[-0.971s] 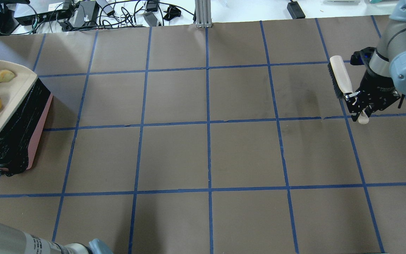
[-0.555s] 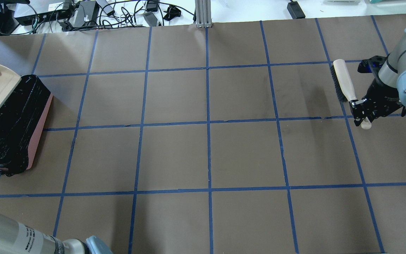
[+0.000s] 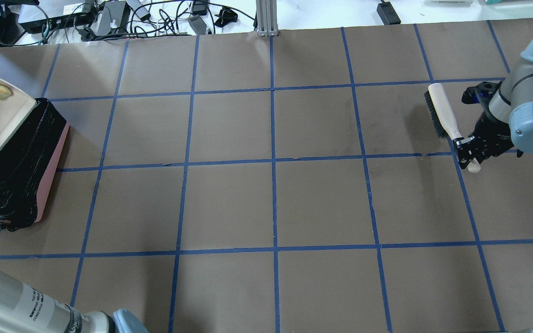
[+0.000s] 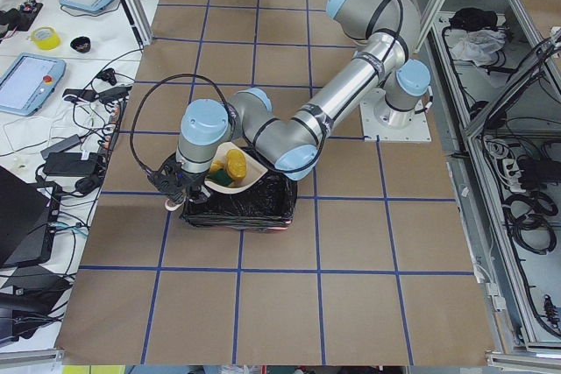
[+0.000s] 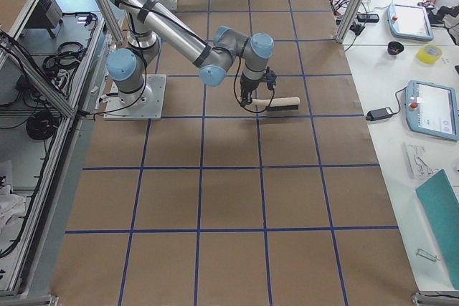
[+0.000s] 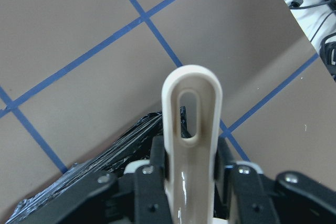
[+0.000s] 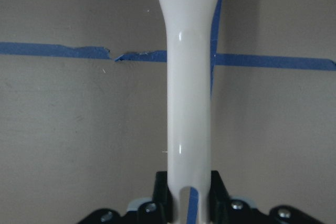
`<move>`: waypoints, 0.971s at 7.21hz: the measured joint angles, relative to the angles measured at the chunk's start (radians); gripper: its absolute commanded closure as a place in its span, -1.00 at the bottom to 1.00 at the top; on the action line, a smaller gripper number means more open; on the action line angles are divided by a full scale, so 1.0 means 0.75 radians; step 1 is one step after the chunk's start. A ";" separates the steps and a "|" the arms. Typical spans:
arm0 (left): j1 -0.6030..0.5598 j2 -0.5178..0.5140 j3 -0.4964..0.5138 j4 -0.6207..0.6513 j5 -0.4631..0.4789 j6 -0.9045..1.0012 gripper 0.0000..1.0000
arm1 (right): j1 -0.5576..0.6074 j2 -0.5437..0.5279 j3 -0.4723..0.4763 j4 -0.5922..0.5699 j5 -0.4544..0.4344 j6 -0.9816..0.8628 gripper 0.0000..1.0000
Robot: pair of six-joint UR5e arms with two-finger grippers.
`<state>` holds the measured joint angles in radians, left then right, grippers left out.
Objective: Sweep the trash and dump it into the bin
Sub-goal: 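Tip the dustpan over the black bin with the left gripper while the right withdraws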
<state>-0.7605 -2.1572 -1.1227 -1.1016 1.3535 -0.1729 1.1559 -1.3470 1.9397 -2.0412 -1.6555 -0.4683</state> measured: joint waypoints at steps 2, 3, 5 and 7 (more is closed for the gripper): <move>0.000 -0.004 -0.007 0.073 -0.171 0.064 1.00 | -0.003 0.018 -0.008 -0.010 -0.007 0.012 1.00; 0.000 0.008 -0.012 0.092 -0.248 0.143 1.00 | -0.004 0.034 -0.022 -0.010 -0.009 0.024 1.00; 0.004 0.025 -0.023 0.171 -0.375 0.307 1.00 | -0.005 0.051 -0.041 -0.002 -0.001 0.032 0.33; 0.031 0.060 -0.045 0.219 -0.538 0.467 1.00 | -0.005 0.053 -0.049 -0.002 -0.004 0.035 -1.00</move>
<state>-0.7373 -2.1121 -1.1562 -0.9373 0.9498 0.1773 1.1520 -1.3074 1.9029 -2.0430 -1.6582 -0.4420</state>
